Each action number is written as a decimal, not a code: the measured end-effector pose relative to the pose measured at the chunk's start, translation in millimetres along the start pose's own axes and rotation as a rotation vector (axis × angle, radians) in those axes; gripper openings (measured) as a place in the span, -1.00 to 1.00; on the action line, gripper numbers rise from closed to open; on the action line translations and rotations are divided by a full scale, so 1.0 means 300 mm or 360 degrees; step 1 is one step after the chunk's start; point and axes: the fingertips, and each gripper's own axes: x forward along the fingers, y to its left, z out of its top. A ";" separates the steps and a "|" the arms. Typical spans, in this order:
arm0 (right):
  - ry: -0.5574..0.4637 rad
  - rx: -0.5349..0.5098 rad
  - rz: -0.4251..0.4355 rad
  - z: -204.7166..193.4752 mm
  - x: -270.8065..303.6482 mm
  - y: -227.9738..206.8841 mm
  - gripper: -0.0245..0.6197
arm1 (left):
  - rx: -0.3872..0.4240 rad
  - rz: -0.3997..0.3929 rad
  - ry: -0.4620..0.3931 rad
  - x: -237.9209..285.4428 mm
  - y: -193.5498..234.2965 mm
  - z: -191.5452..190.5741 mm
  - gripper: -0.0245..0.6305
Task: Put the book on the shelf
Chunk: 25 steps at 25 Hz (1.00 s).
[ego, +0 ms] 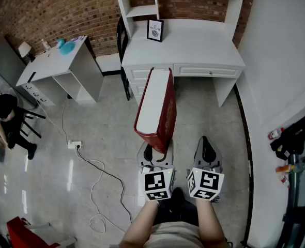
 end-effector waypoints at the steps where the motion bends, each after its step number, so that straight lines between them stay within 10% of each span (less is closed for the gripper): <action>1: -0.0004 -0.0001 0.0002 0.002 0.001 0.002 -0.88 | -0.0004 -0.0005 -0.0004 0.001 -0.001 0.002 -0.17; 25: -0.0056 -0.0038 0.0105 0.067 0.139 -0.106 -0.88 | 0.0046 0.0016 -0.0028 0.180 -0.078 0.043 -0.17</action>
